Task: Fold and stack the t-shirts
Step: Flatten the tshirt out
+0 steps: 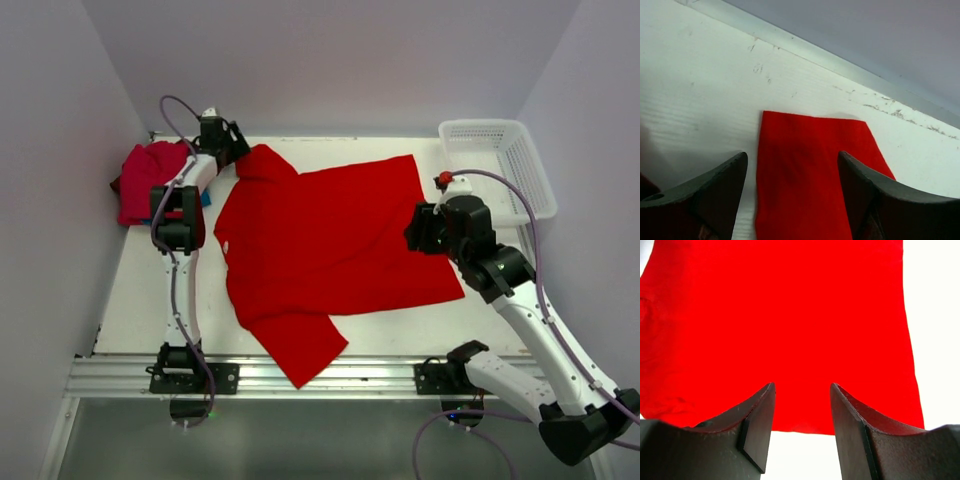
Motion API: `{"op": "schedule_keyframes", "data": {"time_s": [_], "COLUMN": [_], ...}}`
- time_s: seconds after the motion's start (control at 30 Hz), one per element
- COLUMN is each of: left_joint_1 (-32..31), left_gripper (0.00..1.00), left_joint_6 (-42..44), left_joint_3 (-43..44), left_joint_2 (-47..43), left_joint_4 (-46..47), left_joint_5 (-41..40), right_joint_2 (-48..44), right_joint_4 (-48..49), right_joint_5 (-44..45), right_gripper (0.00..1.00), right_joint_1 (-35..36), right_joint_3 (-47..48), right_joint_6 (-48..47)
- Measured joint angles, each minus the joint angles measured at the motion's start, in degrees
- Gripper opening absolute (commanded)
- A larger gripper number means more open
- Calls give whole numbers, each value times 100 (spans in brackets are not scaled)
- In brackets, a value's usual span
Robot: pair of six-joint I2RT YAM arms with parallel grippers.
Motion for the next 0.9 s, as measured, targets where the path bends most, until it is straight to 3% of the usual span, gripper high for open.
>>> {"op": "schedule_keyframes", "data": {"time_s": [0.1, 0.13, 0.23, 0.53, 0.6, 0.9], "left_joint_1": [28, 33, 31, 26, 26, 26], "left_gripper": [61, 49, 33, 6, 0, 0], "left_joint_6": [-205, -289, -612, -1049, -1069, -957], "left_joint_3": [79, 94, 118, 72, 17, -297], "left_joint_2": [140, 192, 372, 603, 603, 328], "left_joint_4": [262, 391, 723, 1239, 1333, 1362], "left_joint_5": [302, 431, 828, 1462, 1506, 1526], "right_joint_2": [-79, -92, -98, -138, -142, -140], "right_joint_4": [-85, -120, -227, -345, -343, -291], "right_joint_5": [7, 9, 33, 48, 46, 46], "right_gripper": [50, 49, 49, 48, 47, 48], "right_joint_1": [0, 0, 0, 0, 0, 0], "right_joint_3": [0, 0, 0, 0, -2, -295], "right_joint_6": [7, 7, 13, 52, 66, 96]}}
